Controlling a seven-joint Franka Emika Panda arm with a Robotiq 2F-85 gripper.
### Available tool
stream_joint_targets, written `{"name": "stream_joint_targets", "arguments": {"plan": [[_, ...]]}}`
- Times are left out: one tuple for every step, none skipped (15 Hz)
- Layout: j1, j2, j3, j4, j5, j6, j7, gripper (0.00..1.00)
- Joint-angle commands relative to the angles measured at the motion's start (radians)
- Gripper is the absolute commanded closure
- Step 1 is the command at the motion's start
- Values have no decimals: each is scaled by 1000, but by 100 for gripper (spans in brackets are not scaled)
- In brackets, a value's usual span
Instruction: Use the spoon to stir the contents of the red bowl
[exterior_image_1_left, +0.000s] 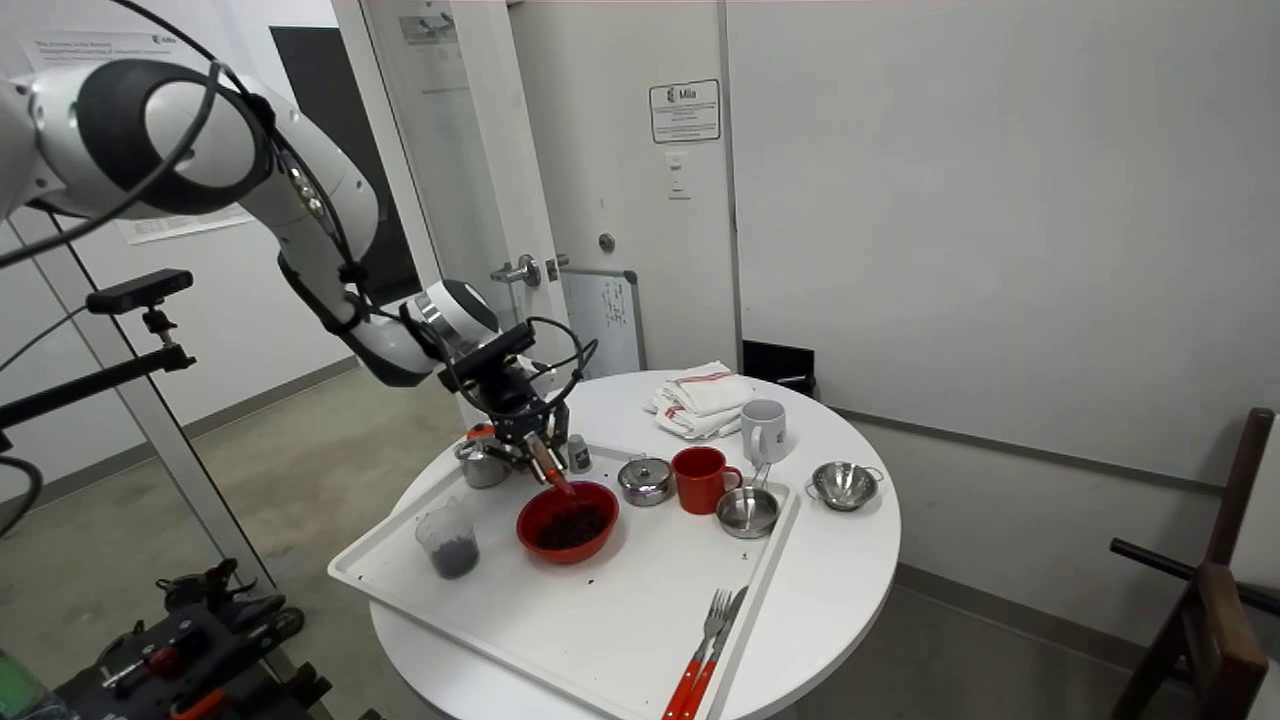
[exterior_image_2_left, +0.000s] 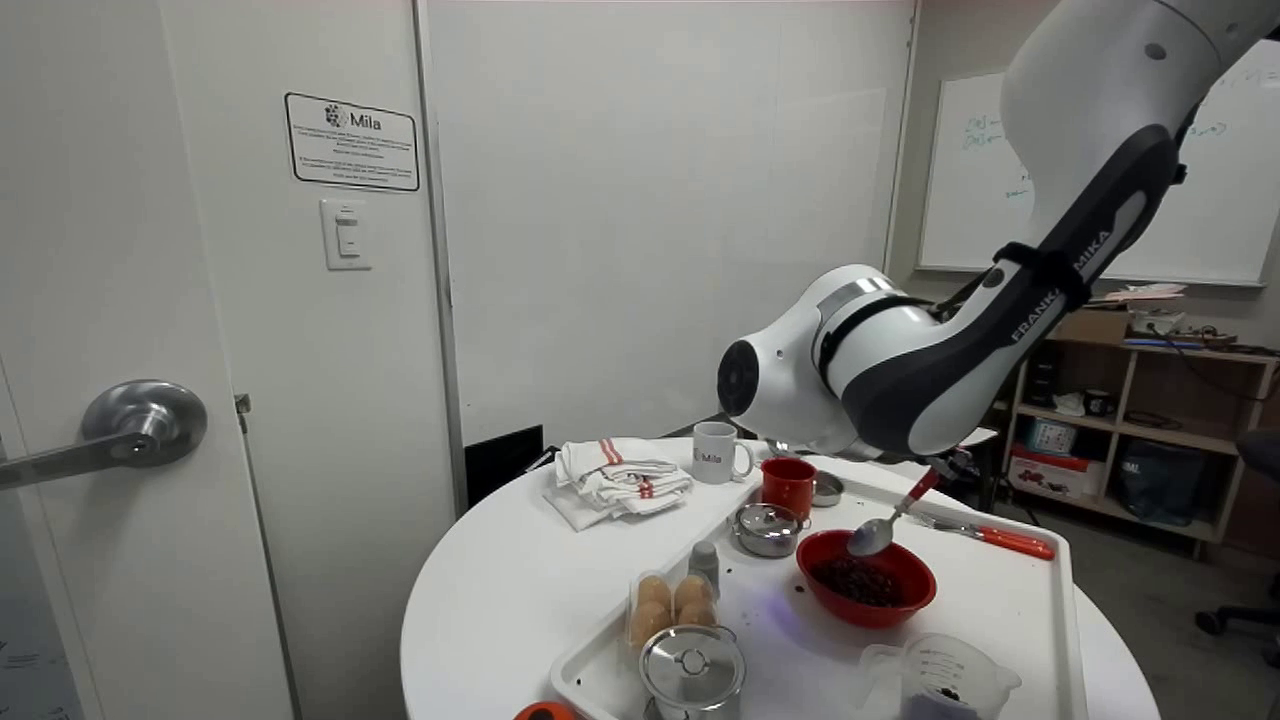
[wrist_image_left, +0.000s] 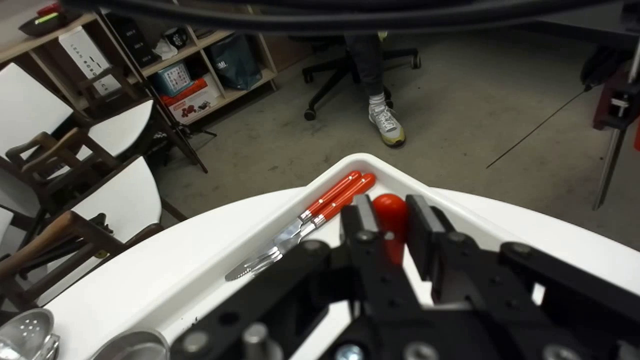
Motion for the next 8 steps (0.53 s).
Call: {"name": "stream_joint_targets", "arguments": {"plan": [[-5, 24, 6, 7, -26, -60, -27, 95], [-5, 32, 4, 10, -26, -76, -25, 95], [-5, 40, 3, 13, -27, -93, -22, 95], [-3, 50, 1, 22, -28, -113, -17, 95], [-4, 56, 1, 27, -27, -128, -14, 95], [-18, 39, 17, 9, -17, -90, -1, 95], [-20, 43, 18, 9, -17, -93, 0, 80], [-21, 45, 19, 9, -17, -92, 0, 80]]}}
